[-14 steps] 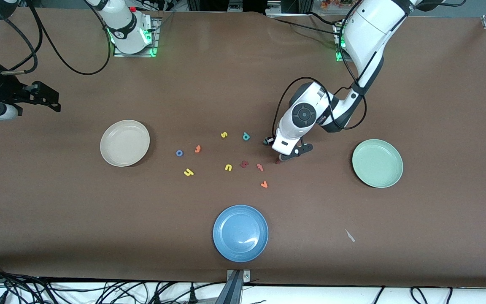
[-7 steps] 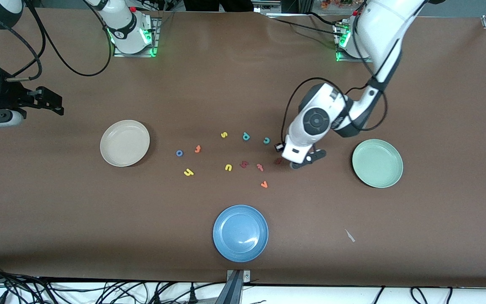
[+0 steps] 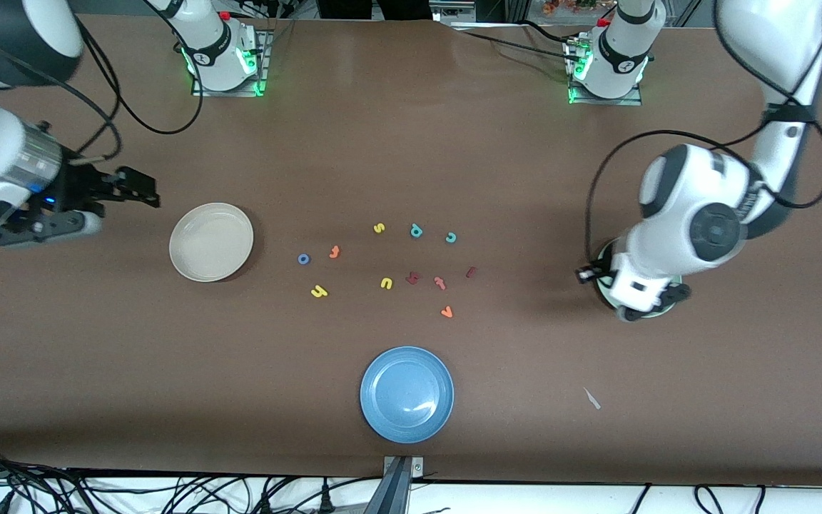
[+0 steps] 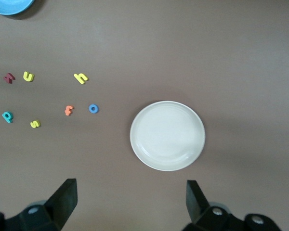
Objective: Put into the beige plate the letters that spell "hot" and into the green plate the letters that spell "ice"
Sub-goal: 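Release the e on the green plate while the right gripper reaches out, then grasp the blue o with the right gripper while the left gripper reaches letters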
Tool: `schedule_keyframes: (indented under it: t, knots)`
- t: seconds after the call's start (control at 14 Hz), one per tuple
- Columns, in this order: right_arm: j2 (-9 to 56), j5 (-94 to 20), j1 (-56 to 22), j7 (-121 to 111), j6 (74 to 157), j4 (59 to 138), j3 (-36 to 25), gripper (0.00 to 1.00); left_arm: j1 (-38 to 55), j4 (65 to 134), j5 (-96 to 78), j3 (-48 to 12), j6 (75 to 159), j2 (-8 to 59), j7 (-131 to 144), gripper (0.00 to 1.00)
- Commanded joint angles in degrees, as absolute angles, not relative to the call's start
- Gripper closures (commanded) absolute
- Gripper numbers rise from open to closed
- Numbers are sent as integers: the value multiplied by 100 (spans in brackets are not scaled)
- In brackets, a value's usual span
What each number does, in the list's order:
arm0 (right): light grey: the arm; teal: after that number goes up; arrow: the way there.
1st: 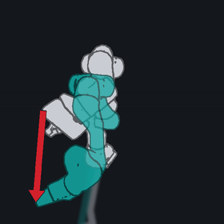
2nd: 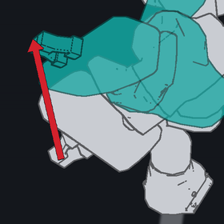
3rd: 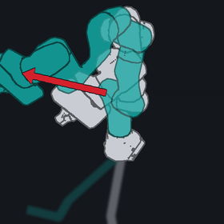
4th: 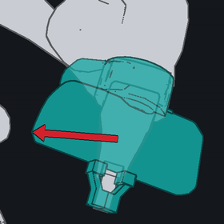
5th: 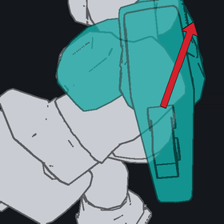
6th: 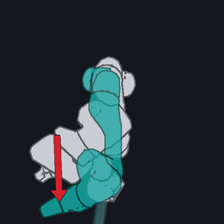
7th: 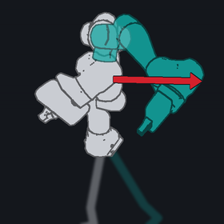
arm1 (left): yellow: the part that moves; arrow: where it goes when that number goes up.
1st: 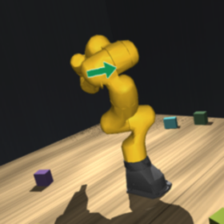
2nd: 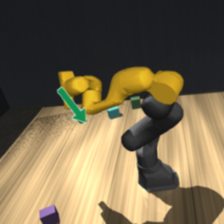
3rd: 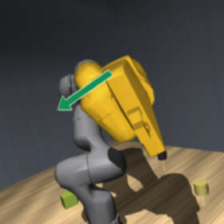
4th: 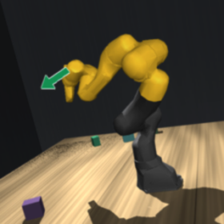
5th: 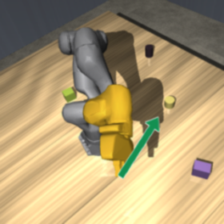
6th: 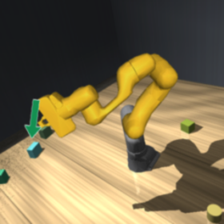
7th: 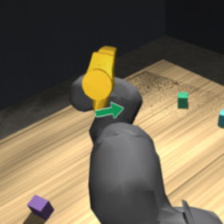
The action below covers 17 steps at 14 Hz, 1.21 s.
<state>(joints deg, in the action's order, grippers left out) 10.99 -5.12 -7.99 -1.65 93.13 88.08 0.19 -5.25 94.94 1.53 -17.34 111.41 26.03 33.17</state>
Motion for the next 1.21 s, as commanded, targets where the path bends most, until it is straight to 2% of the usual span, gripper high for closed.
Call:
schedule_keyframes:
  t: [0.0, 0.14, 0.36, 0.43, 0.5, 0.57, 0.64, 0.71, 0.79, 0.86, 0.93, 1.14]
  knots:
    - [1563, -598, -1150, 97, 9298, 8324, -9, 0, -1035, 9641, 272, -1811, 11066, 2610, 2359, 92]
    - [1696, -624, -1335, 158, 9780, 8384, -9, 0, -1256, 9764, 281, -1793, 11074, 2864, 1831, 92]
    - [2003, -606, -1432, 422, 9974, 8481, 17, 0, -1468, 9835, 710, -1793, 11144, 3338, 1547, 92]
    - [1986, -633, -1433, 431, 10211, 8751, 96, 0, -1485, 9844, 738, -1793, 11145, 3401, 1547, 91]
    - [1960, -642, -1415, 474, 10570, 9058, 245, 0, -1511, 9844, 738, -1802, 11145, 3419, 1547, 86]
    - [1873, -615, -1415, 605, 10991, 9444, 316, 0, -1503, 9844, 738, -1802, 11145, 3428, 1547, 70]
    - [1820, -598, -1415, 780, 11430, 9770, 412, 0, -1503, 9844, 738, -1802, 11145, 3445, 1547, 41]
    - [1837, -572, -1415, 904, 11730, 9956, 544, 0, -1494, 9835, 738, -1802, 11145, 3471, 1547, 27]
    - [1898, -554, -1415, 966, 11968, 10089, 580, 0, -1494, 9818, 738, -1802, 11136, 3463, 1556, 18]
    - [1994, -493, -1424, 967, 12301, 10229, 597, 0, -1494, 9774, 738, -1810, 11101, 3419, 1547, 3]
    - [2082, -423, -1433, 967, 12670, 10387, 624, 0, -1503, 9704, 730, -1828, 11074, 3358, 1564, 0]
    - [2320, -106, -1433, 975, 13655, 10896, 729, 0, -1345, 9520, 642, -2020, 11074, 3050, 1949, 0]
